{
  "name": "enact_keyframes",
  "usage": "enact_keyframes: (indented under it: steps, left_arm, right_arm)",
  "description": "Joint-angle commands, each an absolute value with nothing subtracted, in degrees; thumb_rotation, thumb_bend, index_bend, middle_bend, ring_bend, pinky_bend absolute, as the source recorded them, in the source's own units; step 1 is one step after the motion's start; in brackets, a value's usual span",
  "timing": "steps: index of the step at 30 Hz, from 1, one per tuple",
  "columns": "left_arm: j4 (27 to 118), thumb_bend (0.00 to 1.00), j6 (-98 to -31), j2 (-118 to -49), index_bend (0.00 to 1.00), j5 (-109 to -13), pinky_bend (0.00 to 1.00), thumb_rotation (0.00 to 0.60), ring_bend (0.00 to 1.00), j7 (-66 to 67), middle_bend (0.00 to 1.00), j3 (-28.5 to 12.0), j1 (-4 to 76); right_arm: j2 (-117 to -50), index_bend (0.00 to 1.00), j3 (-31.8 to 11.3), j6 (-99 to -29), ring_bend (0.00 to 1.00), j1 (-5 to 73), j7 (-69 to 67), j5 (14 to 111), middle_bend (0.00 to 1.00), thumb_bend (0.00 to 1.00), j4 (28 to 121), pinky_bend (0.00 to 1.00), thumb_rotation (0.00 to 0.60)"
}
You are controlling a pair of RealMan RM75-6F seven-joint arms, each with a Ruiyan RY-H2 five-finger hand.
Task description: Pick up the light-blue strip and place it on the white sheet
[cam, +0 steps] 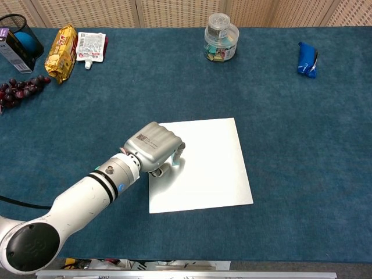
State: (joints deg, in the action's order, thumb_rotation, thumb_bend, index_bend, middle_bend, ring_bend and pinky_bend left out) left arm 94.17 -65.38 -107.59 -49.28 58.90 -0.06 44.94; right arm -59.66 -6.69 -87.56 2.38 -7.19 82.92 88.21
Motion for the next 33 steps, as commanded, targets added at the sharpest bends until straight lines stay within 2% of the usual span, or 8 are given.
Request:
enact_keyframes:
  steps: [1,33]
  left_arm:
    - [94.44,0.38,-65.55,-107.41,0.45,-49.46,1.00,0.600,1.00,58.70,0.90,-0.16,44.88]
    - [93.16,0.38,-65.36,-108.53,0.45,-47.80,1.00,0.600,1.00,59.67,0.89,-1.02,45.66]
  right_arm:
    - [-59.73,0.51,-6.71,-87.63,0.69,2.34,-7.18,82.92,0.59,0.23,88.15,0.69,0.600]
    - [-59.62,0.51,-6.82,-88.48,0.69,1.57,-7.70,82.89,0.60,0.23,87.72,0.69,0.600]
